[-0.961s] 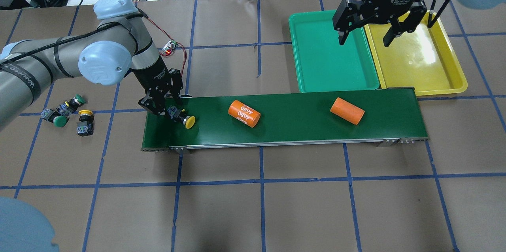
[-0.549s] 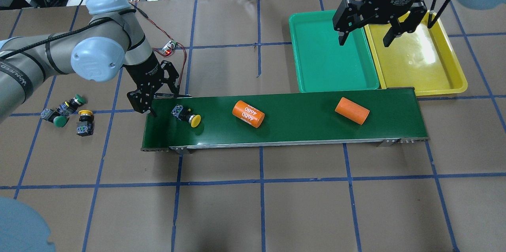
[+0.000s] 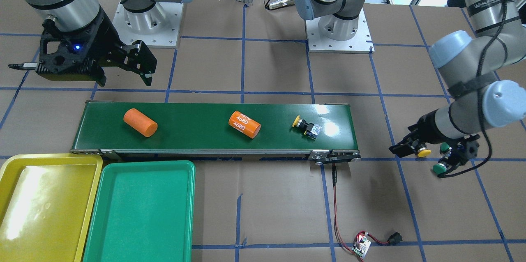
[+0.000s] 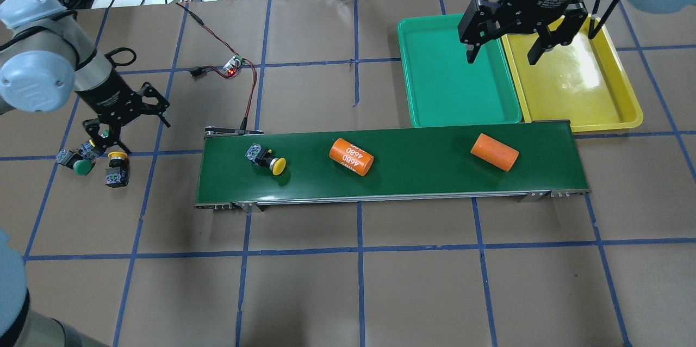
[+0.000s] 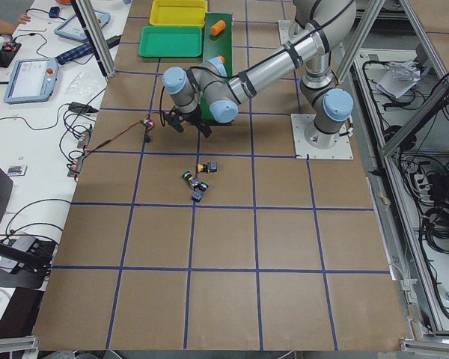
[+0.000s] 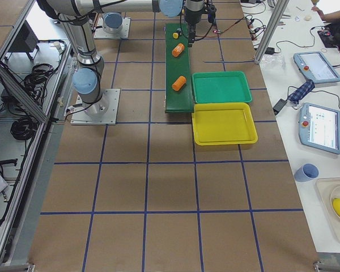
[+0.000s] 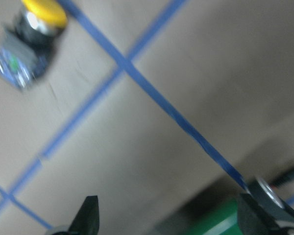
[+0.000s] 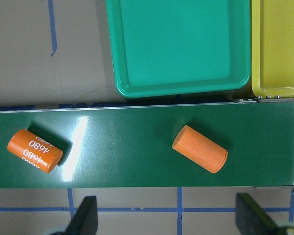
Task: Sort buttons by color to trays
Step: 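Return the left gripper to the pile and grasp another yellow-capped button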
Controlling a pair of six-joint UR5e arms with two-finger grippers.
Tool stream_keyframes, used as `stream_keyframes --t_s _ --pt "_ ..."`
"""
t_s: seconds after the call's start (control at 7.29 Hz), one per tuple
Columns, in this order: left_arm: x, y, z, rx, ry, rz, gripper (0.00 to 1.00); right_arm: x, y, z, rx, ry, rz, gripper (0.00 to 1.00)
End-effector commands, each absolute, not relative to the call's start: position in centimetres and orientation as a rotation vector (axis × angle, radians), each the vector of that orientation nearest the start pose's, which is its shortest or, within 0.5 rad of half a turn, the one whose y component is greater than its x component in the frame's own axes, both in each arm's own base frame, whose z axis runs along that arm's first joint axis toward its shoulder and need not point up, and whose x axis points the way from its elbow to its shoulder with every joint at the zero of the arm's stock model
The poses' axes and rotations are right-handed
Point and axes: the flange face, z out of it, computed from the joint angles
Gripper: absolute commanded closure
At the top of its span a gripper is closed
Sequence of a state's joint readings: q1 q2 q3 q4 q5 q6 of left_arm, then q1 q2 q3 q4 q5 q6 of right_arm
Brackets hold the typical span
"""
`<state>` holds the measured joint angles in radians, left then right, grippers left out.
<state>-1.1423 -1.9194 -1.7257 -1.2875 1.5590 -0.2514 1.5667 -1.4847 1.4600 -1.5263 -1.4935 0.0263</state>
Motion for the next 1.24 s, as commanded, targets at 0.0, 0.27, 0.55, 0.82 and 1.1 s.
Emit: stream_keyframes --t_s 0.0,0.27,0.55,0.82,1.1 --pt "18.1 -55.2 24.0 -0.645 3.027 0.347 0.0 13.9 -52.7 49.5 0.051 3.063 0.032 0.0" --pt "20.7 -54.3 22.3 -0.483 3.087 0.39 0.0 13.8 -52.7 49.5 0.053 3.061 0.029 0.0" --pt "20.9 -54.2 20.1 -0.273 3.13 0.381 0.0 13.9 -52.6 49.6 0.048 3.06 0.029 0.0" --pt "20.5 -54.2 18.9 -0.283 3.153 0.38 0.0 13.9 -52.6 49.6 0.05 3.06 0.03 0.0" --pt "20.4 -54.2 18.1 -0.29 3.175 0.388 0.0 13.9 -52.7 49.6 0.05 3.058 0.027 0.0"
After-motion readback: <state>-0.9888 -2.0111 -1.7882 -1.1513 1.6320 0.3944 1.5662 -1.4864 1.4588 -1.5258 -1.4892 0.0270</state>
